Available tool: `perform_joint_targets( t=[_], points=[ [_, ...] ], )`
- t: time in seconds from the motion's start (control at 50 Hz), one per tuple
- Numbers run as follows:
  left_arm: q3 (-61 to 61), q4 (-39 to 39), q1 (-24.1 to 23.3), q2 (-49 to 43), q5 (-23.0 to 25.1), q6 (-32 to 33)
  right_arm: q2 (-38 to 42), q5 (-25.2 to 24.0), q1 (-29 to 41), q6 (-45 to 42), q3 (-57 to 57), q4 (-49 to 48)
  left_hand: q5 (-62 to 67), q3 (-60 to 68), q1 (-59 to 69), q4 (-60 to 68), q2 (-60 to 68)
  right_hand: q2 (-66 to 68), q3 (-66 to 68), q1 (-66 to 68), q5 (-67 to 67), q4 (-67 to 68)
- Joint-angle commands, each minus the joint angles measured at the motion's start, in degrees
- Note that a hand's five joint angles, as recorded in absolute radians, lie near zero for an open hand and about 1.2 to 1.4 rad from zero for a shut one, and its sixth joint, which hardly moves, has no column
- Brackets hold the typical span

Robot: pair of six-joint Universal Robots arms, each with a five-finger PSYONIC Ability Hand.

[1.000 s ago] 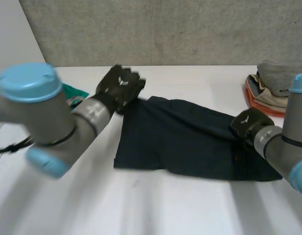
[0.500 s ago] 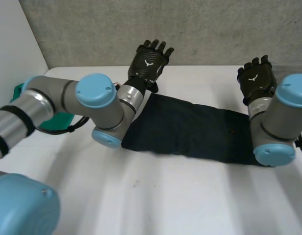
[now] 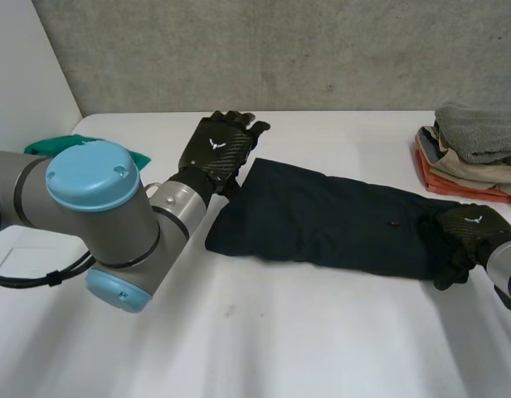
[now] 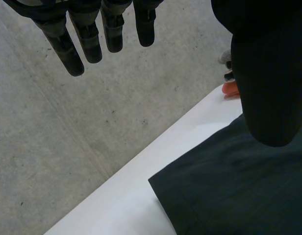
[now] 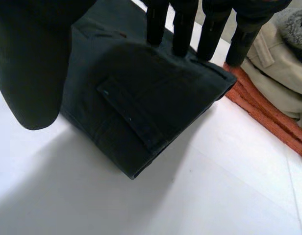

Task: Fold the laundry.

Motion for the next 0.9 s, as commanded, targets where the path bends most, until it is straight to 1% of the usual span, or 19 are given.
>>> perform_joint_targets(
  t=[0.02, 0.1, 0.16, 0.26, 0.28, 0.34, 0.36, 0.42, 0.44, 0.52, 0.58, 0.6, 0.64, 0.72, 0.78, 0.8, 0.82, 0.88, 0.9],
  points=[
    [0.63, 0.14, 0.05, -0.88, -0.14, 0.00, 5.87, 2.37, 0.09, -0.97, -0.25, -8.33, -2.82, -2.14, -1.11, -1.67, -1.96, 60.85, 60.64, 61.01, 60.58, 61.11],
    [0.28, 0.05, 0.05, -0.80, -0.23, -0.08, 3.69, 6.33, 0.36, -4.83, 0.45, -11.51, -2.82, -2.14, -1.11, -1.67, -1.96, 60.89, 60.68, 61.05, 60.62, 61.14],
    [-0.07, -0.12, -0.04, -0.18, -0.23, 0.00, -1.41, 7.56, -0.08, -13.43, 1.68, -9.76, -2.82, -2.14, -1.11, -1.67, -1.96, 60.89, 60.68, 61.05, 60.62, 61.14],
    [-1.13, -0.21, -0.04, 2.27, -0.23, -0.08, -3.00, 7.74, -0.87, -30.66, 1.42, -9.84, -2.82, -2.14, -1.11, -1.67, -1.96, 60.89, 60.68, 61.05, 60.62, 61.14],
    [-1.30, -0.21, 0.14, 2.63, -0.23, -0.08, -3.35, 7.74, -0.09, -35.56, 0.72, -11.06, -2.82, -2.14, -1.11, -1.67, -1.96, 60.89, 60.68, 61.05, 60.62, 61.14],
    [-2.18, -0.21, 1.01, 3.86, -0.23, -0.08, -3.18, 6.95, 3.94, -40.95, -1.91, -14.23, -2.82, -2.14, -1.11, -1.67, -1.96, 60.89, 60.68, 61.05, 60.62, 61.14],
    [-2.36, -0.30, 1.19, 4.12, -0.23, -0.08, -2.66, 5.56, 9.01, -42.79, -4.01, -16.41, -2.82, -2.14, -1.11, -1.67, -1.96, 60.89, 60.68, 61.05, 60.62, 61.14],
    [-3.24, -0.21, 1.45, 5.44, -0.23, -0.08, -0.55, 1.60, 16.16, -43.16, -7.36, -19.24, -2.82, -2.14, -1.11, -1.67, -1.96, 60.89, 60.68, 61.05, 60.62, 61.14],
    [-3.59, -0.21, 1.46, 5.71, -0.23, -0.08, 2.76, -1.89, 19.83, -43.16, -9.63, -20.12, -2.82, -2.14, -1.11, -1.67, -1.96, 60.89, 60.68, 61.05, 60.62, 61.14],
    [-3.94, -0.12, 1.46, 5.97, -0.32, -0.08, 12.08, -10.34, 26.09, -43.95, -14.91, -20.13, -2.82, -2.14, -1.11, -1.67, -1.96, 60.89, 60.68, 61.05, 60.62, 61.14],
    [-3.59, 0.05, 1.54, 5.97, -0.50, -0.08, 16.58, -13.00, 28.65, -43.69, -17.64, -19.34, -2.82, -2.14, -1.11, -1.67, -1.96, 60.89, 60.68, 61.05, 60.62, 61.14],
    [-3.42, 0.14, 1.54, 5.97, -0.50, -0.08, 18.86, -13.18, 30.14, -43.43, -19.39, -18.55, -2.82, -2.14, -1.11, -1.67, -1.96, 27.81, 27.60, 27.97, 27.54, 28.06],
    [-2.98, 0.40, 1.81, 5.97, -0.58, -0.08, 20.02, -12.65, 31.29, -43.34, -20.63, -17.85, -2.82, -2.14, -1.11, -1.67, -1.96, -7.68, -7.89, -7.52, -7.95, -7.43],
    [-0.79, 0.49, 2.16, 5.71, -0.76, -0.08, 19.94, -7.21, 32.44, -40.19, -22.13, -17.32, -2.82, -2.14, -1.11, -1.67, -1.96, -9.11, -9.32, -8.95, -9.38, -8.86],
    [2.54, 0.49, 2.16, 5.01, -0.76, -0.78, 17.49, -1.06, 32.00, -28.35, -21.96, -16.96, -2.82, -2.14, -1.11, -1.67, -1.96, -9.11, -9.32, -8.95, -9.38, -8.86],
    [3.43, 0.49, 2.07, 4.92, -0.76, -1.22, 15.74, -0.27, 31.82, -23.61, -21.52, -16.96, -2.82, -2.14, -1.11, -1.67, -1.96, -9.11, -9.32, -8.95, -9.38, -8.86],
    [4.40, 0.49, 2.07, 4.83, -0.76, -1.75, 11.89, 0.79, 31.82, -13.73, -20.56, -16.79, -2.82, -2.14, -1.11, -1.67, -1.96, -9.11, -9.32, -8.95, -9.38, -8.86],
    [8.61, 0.49, 1.98, 3.43, -0.76, -4.29, 7.03, 0.89, 30.95, 0.12, -18.80, -16.26, -2.82, -2.14, -1.11, -1.67, -1.96, -9.11, -9.32, -8.95, -9.38, -8.86],
    [9.84, 0.41, 1.81, 2.73, -0.76, -5.00, 4.32, 1.15, 29.29, 8.26, -17.49, -15.22, -2.82, -2.14, -1.11, -1.67, -1.96, -9.11, -9.32, -8.95, -9.38, -8.86]
  ],
)
